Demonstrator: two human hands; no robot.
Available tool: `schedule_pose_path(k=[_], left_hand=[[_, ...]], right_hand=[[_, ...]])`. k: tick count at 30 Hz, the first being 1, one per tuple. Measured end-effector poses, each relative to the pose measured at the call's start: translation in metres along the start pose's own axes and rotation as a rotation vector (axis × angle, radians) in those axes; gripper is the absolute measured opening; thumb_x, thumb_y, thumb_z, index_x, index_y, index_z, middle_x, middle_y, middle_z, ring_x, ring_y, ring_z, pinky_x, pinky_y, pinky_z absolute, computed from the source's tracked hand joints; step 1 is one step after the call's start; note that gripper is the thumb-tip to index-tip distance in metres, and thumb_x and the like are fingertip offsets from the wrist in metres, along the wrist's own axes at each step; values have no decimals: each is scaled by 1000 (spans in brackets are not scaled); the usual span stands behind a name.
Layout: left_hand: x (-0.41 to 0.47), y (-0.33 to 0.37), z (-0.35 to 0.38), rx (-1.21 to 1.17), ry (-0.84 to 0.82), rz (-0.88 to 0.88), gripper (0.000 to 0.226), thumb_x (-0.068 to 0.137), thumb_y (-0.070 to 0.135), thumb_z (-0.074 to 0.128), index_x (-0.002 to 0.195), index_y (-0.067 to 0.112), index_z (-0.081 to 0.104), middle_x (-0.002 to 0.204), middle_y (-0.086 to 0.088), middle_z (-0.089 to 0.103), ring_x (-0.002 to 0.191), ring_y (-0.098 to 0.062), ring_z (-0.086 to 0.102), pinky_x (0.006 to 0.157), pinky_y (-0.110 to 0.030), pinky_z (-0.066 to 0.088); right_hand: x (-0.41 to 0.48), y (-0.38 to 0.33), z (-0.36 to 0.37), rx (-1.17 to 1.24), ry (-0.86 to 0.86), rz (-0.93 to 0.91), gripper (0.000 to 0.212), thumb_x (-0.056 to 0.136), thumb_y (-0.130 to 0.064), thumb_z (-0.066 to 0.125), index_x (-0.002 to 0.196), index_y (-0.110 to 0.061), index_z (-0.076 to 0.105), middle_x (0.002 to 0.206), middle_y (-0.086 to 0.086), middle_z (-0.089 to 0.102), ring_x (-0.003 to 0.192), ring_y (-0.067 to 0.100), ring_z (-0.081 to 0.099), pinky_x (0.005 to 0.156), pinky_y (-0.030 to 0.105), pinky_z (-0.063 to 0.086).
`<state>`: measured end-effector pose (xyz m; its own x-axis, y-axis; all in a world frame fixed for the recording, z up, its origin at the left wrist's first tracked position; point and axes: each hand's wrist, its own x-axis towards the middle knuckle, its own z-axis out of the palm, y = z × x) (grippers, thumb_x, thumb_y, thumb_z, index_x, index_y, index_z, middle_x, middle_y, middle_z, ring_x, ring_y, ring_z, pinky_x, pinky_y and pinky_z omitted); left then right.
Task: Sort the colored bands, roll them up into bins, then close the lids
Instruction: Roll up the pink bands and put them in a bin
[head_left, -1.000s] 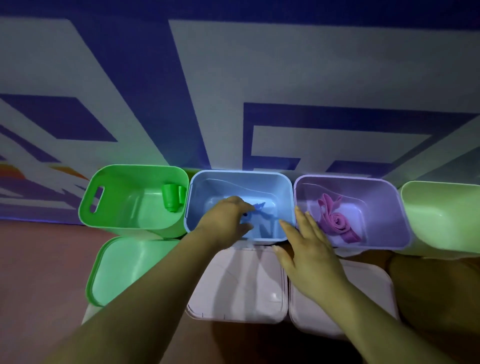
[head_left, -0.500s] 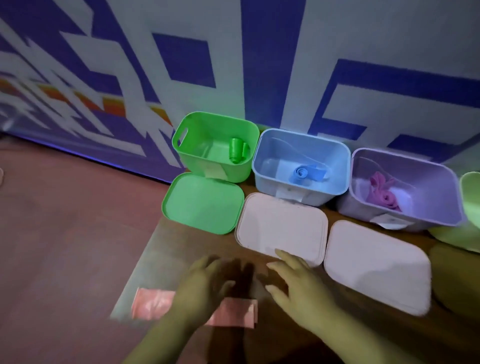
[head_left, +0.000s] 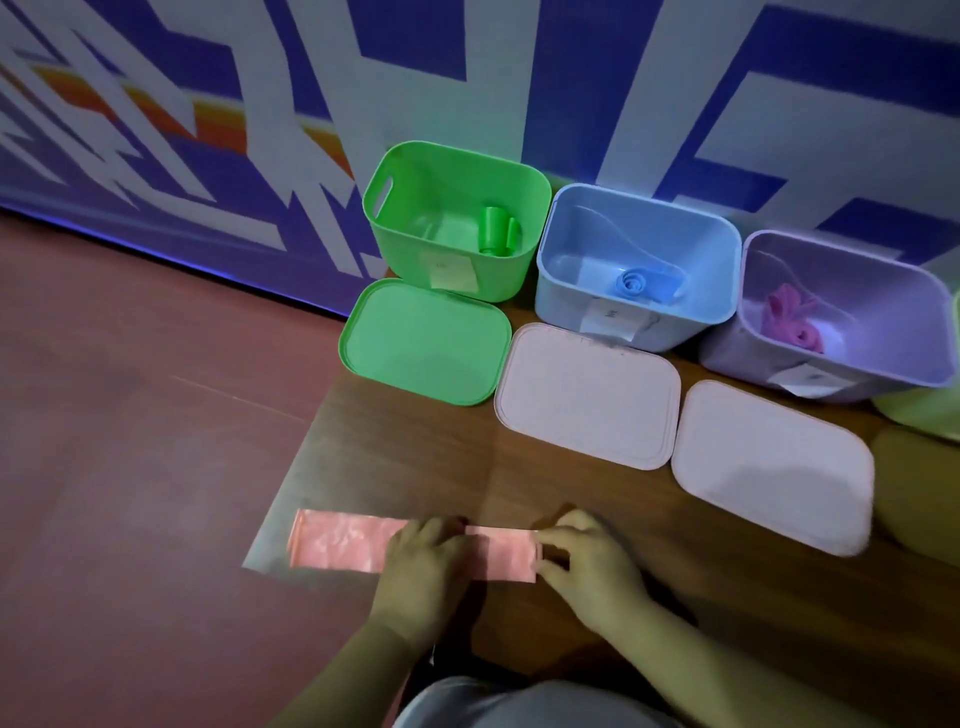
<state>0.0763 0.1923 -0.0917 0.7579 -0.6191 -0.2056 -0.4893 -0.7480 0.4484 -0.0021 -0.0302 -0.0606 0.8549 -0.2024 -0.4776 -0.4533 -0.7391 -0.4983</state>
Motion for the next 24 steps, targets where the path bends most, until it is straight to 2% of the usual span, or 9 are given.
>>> schedule_pose_path(k=[4,7,9,12,14,18,22,24], left_hand=[[2,-5,6,31,-7,-6,22,77,46,67,98,38,71,110,11,64,93,-22,59,73,-36,45],[2,-8,5,19,-40,-1,28,71,43,76,99,41,69,110,11,63,94,-21,59,73,-35,44],[2,-9,3,4,-52,4,31,69,41,78,98,43,68,109,10,63,94,-21,59,73,-35,44],[2,-9,1,-14,-42,11,32,69,39,79,99,42,68,108,8,62,93,-21,59,74,-35,44],[1,-10,1,-21,-39,11,34,69,38,79,101,42,68,108,6,62,94,-22,59,75,-36,45],[2,-12,2,-17,-49,13,33,71,39,78,102,42,68,108,5,61,92,-23,59,75,-36,47],[1,-17,1,-12,-24,25,25,76,42,70,101,42,70,104,5,61,89,-23,58,74,-37,47],[-1,-19,0,-4,-12,31,23,80,45,64,102,42,71,104,4,62,89,-24,58,74,-38,48]], right_hand=[[0,0,11,46,101,24,24,77,-24,80,100,-32,76,100,-10,55,93,7,52,81,14,39],[-1,0,21,68,186,52,15,71,-22,84,80,-30,75,90,-9,56,86,11,53,76,21,44],[-2,-2,26,91,210,62,15,70,-20,84,75,-28,73,86,-10,55,78,9,54,70,22,45],[-5,-6,29,162,241,104,15,71,-18,81,81,-25,73,84,-13,56,68,0,52,66,17,44],[-6,-9,28,182,252,146,18,71,-23,80,86,-27,72,82,-16,56,68,-4,51,65,11,39],[-7,-14,28,150,232,190,22,74,-29,81,95,-30,72,83,-16,55,74,6,54,68,19,43],[-6,-15,30,202,238,189,20,76,-22,82,95,-27,77,86,-21,54,73,1,54,66,1,35],[-6,-17,32,233,255,201,15,76,-19,81,88,-27,77,83,-24,53,73,1,55,64,0,34]])
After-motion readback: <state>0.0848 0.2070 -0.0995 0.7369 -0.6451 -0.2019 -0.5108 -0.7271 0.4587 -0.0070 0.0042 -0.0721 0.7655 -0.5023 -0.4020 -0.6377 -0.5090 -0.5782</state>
